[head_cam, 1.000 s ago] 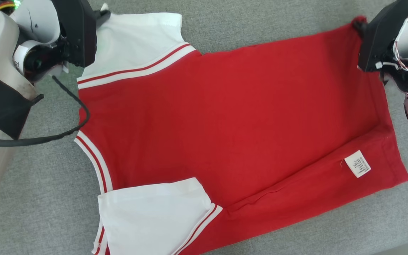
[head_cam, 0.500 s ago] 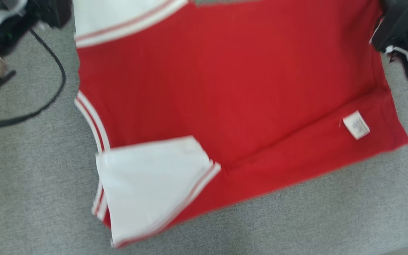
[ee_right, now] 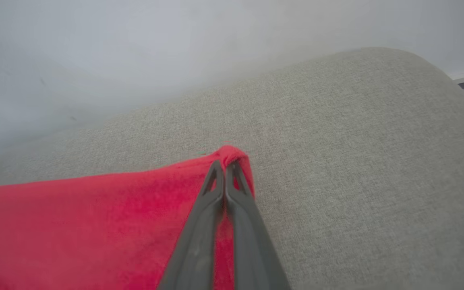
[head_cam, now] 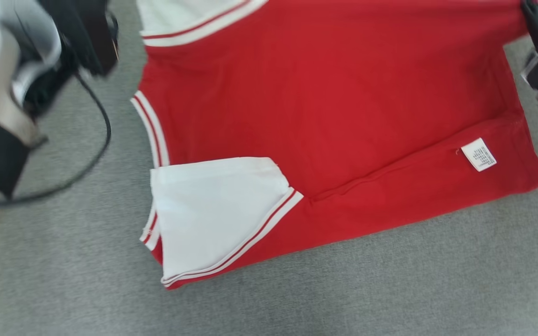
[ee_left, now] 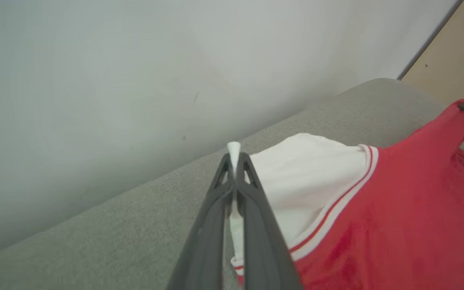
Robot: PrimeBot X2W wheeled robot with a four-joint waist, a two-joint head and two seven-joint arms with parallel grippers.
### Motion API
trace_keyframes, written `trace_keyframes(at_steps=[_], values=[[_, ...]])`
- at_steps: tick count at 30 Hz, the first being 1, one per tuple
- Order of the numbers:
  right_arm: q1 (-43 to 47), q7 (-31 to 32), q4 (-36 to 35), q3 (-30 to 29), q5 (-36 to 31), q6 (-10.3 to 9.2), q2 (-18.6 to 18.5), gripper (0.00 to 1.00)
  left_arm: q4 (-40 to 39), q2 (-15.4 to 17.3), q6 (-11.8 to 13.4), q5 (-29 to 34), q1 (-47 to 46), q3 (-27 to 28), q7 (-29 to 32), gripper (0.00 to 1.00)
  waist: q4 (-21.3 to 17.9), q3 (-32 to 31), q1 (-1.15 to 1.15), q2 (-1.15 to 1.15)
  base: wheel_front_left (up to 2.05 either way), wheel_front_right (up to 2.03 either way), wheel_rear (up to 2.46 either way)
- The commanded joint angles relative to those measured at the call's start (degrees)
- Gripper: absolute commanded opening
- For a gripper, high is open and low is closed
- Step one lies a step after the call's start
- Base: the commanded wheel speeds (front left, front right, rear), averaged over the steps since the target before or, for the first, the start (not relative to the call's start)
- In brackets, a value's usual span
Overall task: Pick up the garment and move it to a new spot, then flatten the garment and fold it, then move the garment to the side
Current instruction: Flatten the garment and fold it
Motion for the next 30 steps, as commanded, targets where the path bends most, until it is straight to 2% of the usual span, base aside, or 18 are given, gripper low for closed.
trace_keyframes(at_steps=[1, 5, 11, 15, 19, 23, 30], values=[[1.3, 0.3, -0.7, 0.4, 1.1, -0.04, -0.9, 0.0, -1.0, 0.8, 0.6, -0.6, 1.8, 0.3, -0.4, 0.0, 1.4, -1.4, 0.0, 0.0, 0.0, 0.0, 0.0], [5.0, 1.4, -3.6, 1.3, 5.9, -0.04, -4.8, 0.0, -9.3, 3.7, 4.1, -2.3, 8.2, 1.0, 0.3, 0.0, 2.8, -3.0, 0.0, 0.0, 0.0, 0.0, 0.0], [10.6, 2.5, -7.6, 2.7, 10.5, -0.04, -9.5, 0.0, -25.8, 8.0, 11.2, -5.8, 19.6, 2.2, 2.6, 0.0, 4.4, -4.9, 0.0, 0.0, 0.0, 0.0, 0.0], [13.9, 3.4, -8.9, 3.4, 12.4, -0.04, -11.6, 0.0, -36.3, 10.1, 16.3, -7.0, 27.6, 2.1, 2.7, 0.0, 5.0, -6.0, 0.0, 0.0, 0.0, 0.0, 0.0], [17.1, 4.6, -10.0, 3.8, 14.1, -0.04, -13.1, 0.0, -43.7, 11.7, 20.3, -7.6, 34.4, 1.5, 2.1, 0.0, 5.6, -7.0, 0.0, 0.0, 0.0, 0.0, 0.0], [20.6, 5.1, -11.5, 3.8, 15.4, -0.04, -14.4, 0.0, -48.1, 12.4, 22.9, -8.6, 40.3, 1.0, 0.8, 0.0, 6.0, -7.5, 0.0, 0.0, 0.0, 0.0, 0.0], [26.4, 5.2, -13.3, 2.5, 16.5, -0.04, -15.4, 0.0, -50.2, 12.1, 24.9, -10.1, 47.4, 1.0, -2.6, 0.0, 5.8, -8.0, 0.0, 0.0, 0.0, 0.0, 0.0]])
